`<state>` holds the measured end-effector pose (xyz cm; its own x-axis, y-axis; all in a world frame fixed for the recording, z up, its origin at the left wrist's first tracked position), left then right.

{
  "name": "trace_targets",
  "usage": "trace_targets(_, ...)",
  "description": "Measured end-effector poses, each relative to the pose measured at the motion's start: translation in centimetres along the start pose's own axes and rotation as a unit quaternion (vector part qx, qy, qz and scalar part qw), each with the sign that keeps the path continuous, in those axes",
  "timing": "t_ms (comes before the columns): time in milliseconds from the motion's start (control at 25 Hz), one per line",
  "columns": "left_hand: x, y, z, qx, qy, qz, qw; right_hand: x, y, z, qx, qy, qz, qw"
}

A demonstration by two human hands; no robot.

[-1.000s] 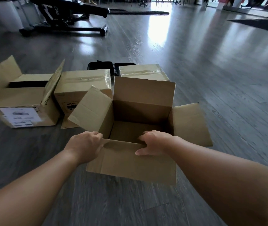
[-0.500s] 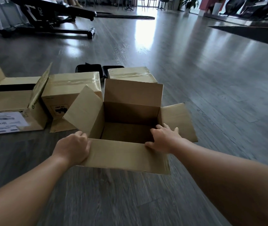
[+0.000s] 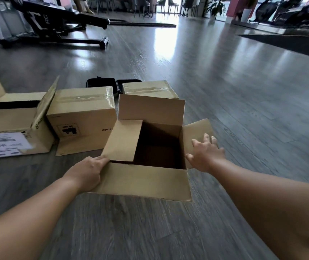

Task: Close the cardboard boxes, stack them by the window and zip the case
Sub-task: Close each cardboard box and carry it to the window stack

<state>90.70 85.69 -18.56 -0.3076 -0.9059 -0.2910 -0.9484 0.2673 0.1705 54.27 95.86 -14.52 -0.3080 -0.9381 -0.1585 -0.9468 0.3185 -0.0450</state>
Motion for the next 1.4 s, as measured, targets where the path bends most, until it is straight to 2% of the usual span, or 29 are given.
trace_targets(120,0.1,0.0,0.0,0.017,-0.005,-0.011,1.000,0.2,-3.2,-2.1,-0.044,0.044,-0.043,0.997)
trace_targets(280,0.5,-0.3,-0.1,0.022,-0.011,-0.018,1.000,0.3,-9.1,-3.3,-0.075,0.050,-0.104,0.990)
trace_targets(360,0.5,-0.2,0.0,0.026,-0.015,-0.015,0.999,0.4,-11.9,-3.3,-0.051,0.051,-0.145,0.987)
trace_targets(560,0.2,-0.6,-0.3,0.003,-0.045,-0.006,0.999,0.1,-15.7,-0.5,0.057,-0.036,-0.292,0.954)
trace_targets(720,0.2,-0.8,-0.4,0.039,-0.051,0.019,0.998,-0.1,-12.6,2.2,-0.017,-0.112,-0.337,0.935)
trace_targets(960,0.4,-1.5,-0.4,0.095,-0.034,0.060,0.993,-0.3,-4.0,3.7,-0.090,-0.140,-0.331,0.929)
trace_targets(1080,0.3,-1.8,-0.7,0.111,-0.019,0.081,0.990,-0.6,-2.2,4.2,-0.058,-0.144,-0.317,0.936)
trace_targets(1200,0.4,-2.9,-0.9,0.071,-0.044,0.073,0.994,-0.3,-1.2,4.5,-0.006,-0.158,-0.292,0.943)
trace_targets(1400,1.8,-2.7,-0.7,-0.014,-0.043,0.065,0.997,0.4,-0.6,4.3,0.090,-0.105,-0.269,0.953)
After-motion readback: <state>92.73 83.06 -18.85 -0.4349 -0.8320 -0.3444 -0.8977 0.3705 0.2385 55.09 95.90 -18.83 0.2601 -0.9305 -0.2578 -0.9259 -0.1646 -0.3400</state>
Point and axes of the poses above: each hand's wrist, its own x-axis towards the middle knuckle, its own z-axis out of the palm, y = z × x, the point moved 8 cm from there along x, towards the middle knuckle, and after that the axes turned 11 degrees about -z, right-handed, at the moved point
